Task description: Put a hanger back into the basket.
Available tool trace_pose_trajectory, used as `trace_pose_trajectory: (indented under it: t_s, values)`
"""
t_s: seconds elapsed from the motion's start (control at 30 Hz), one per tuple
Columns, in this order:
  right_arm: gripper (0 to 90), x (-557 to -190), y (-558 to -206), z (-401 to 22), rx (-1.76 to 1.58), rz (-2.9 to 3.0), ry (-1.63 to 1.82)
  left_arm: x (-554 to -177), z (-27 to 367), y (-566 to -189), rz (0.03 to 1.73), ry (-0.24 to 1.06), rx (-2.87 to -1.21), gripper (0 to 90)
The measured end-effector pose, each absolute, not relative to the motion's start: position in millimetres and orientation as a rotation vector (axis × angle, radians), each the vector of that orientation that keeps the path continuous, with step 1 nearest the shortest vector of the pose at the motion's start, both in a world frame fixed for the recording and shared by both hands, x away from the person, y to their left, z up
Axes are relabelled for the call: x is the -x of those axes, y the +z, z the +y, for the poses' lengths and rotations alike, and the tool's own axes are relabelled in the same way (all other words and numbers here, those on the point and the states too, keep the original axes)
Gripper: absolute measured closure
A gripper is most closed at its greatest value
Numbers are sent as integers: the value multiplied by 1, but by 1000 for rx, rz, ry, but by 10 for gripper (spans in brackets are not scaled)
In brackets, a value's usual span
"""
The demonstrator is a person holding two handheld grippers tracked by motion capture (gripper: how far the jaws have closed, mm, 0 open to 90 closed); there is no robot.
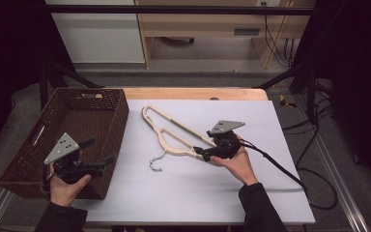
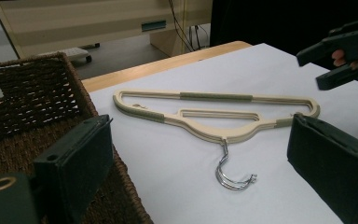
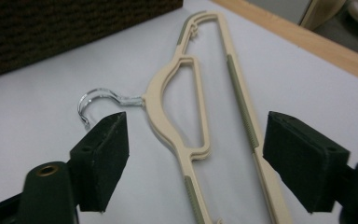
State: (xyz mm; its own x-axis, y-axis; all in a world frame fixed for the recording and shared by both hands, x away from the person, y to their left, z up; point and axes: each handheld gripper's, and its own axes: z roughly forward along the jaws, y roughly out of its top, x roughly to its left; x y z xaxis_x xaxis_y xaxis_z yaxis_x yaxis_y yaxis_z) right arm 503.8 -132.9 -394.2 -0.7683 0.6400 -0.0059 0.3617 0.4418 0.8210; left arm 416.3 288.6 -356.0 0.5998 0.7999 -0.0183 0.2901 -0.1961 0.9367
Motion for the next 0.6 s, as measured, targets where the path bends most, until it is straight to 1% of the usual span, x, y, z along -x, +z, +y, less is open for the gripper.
trace_pose_trajectory:
  t_s: [0.07, 0.27, 0.6]
  values:
    - [255, -506, -397, -131, -856, 2397, 1230, -416, 289, -356, 895, 598, -1761, 67]
    - [353, -519, -421, -118, -885, 2508, 1102, -416, 289, -356, 896, 599, -1760, 68]
    - [515, -530, -444, -118, -891, 2637, 951, -417, 289, -356, 893, 601, -1768, 71]
